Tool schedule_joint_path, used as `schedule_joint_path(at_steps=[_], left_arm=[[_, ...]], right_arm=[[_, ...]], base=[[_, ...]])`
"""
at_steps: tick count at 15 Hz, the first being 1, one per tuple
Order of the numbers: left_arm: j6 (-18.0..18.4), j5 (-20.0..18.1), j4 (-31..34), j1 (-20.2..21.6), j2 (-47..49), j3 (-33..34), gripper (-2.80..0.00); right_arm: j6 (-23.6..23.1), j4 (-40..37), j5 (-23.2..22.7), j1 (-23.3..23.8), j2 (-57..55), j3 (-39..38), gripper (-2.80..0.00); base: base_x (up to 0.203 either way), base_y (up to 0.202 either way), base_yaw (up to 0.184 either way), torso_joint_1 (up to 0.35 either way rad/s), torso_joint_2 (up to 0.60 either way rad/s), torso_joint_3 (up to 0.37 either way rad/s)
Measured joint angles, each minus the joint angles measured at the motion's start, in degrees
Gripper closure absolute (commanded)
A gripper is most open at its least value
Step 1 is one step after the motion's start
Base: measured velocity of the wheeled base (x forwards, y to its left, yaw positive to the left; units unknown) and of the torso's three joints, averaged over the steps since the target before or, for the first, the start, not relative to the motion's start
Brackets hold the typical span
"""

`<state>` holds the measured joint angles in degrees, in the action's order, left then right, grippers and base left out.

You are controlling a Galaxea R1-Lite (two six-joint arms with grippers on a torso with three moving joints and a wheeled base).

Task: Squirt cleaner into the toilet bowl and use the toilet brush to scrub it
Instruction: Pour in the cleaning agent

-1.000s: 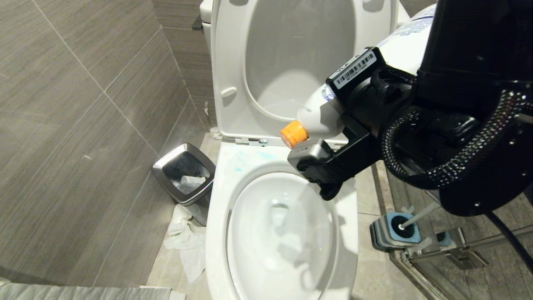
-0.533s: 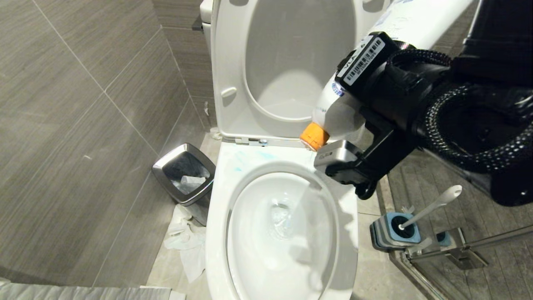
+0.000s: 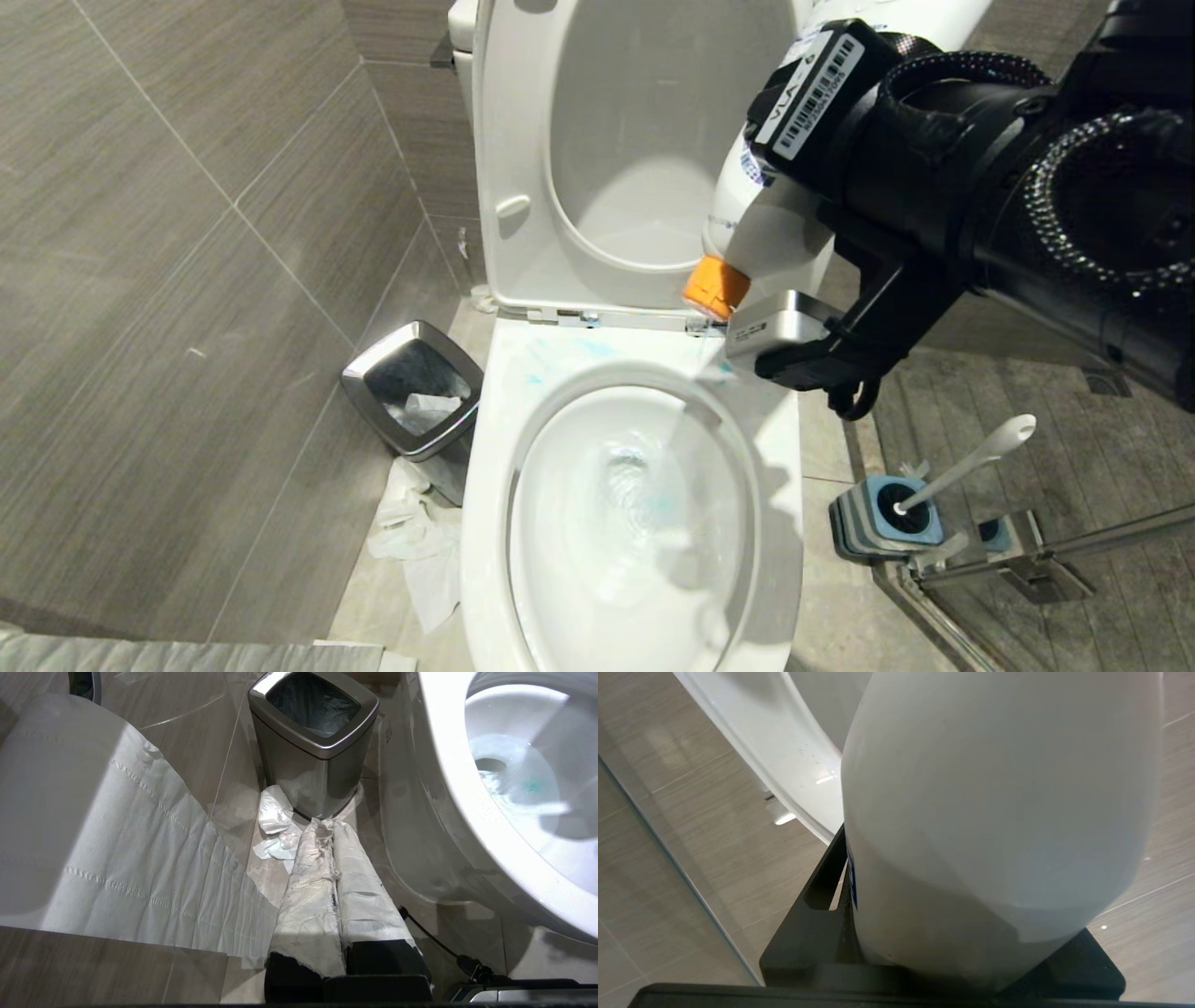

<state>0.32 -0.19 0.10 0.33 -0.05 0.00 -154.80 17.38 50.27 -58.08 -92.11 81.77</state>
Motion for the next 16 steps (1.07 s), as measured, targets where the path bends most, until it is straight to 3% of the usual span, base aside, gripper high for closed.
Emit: schedule_joint_path(at_steps=[9, 16], left_arm=[[0.0, 0.0, 0.0, 0.0, 0.0, 0.0, 0.0], [0.0, 0.0, 0.0, 0.0, 0.0, 0.0, 0.0]], right_arm=[[2.6, 0.5, -0.3, 0.0, -0.5, 0.1, 0.0], [12.5, 0.5, -0.4, 0.0, -1.8, -0.1, 0.0]], base=[[0.0, 0.0, 0.0, 0.0, 0.0, 0.0], [0.0, 0.0, 0.0, 0.0, 0.0, 0.0]])
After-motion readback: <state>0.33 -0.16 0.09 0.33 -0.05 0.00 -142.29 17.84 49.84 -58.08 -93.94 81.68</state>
